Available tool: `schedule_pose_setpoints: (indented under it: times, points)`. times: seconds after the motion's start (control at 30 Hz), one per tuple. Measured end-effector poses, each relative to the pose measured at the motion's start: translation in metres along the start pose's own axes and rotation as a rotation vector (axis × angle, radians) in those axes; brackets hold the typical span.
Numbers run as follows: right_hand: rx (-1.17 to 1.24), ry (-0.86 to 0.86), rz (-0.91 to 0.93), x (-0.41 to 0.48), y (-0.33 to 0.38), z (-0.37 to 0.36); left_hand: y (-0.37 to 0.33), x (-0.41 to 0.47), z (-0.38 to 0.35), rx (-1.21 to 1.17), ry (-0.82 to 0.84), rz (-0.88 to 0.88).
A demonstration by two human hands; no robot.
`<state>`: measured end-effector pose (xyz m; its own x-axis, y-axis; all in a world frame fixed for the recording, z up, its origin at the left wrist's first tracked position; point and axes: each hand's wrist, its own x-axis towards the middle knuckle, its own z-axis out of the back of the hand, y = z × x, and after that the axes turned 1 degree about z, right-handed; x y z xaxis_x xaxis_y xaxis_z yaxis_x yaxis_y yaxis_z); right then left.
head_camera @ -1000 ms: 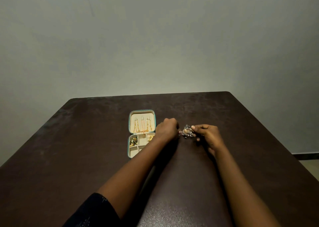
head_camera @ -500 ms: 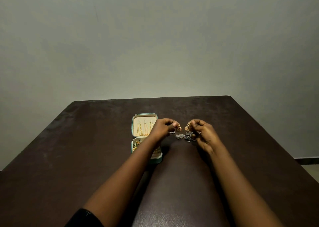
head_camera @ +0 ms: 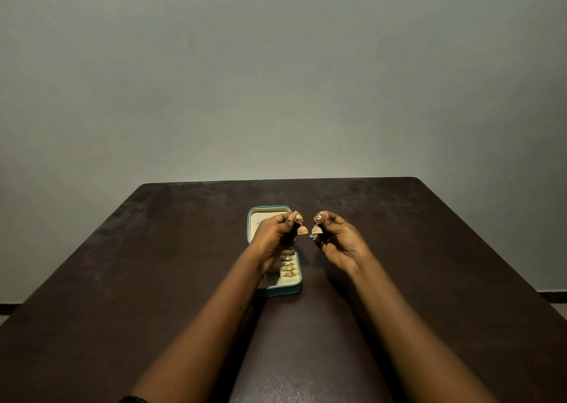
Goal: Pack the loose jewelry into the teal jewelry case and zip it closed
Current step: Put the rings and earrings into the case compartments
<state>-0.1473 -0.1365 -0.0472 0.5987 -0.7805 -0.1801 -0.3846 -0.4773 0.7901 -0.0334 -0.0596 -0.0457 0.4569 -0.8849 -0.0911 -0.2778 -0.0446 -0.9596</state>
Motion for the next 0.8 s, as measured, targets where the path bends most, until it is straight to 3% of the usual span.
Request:
schedule_pose_setpoints:
  times: [0.6,0.8]
  points:
    - [0.085,0.033,-0.112,-0.008,-0.02,-0.039,-0.019,-0.021,0.04,-0.102,-0.03,0.068]
    - [-0.177,-0.009,-0.029,-0.009,-0.025,-0.045,-0.021,-0.023,0.05,0.027,-0.08,0.065]
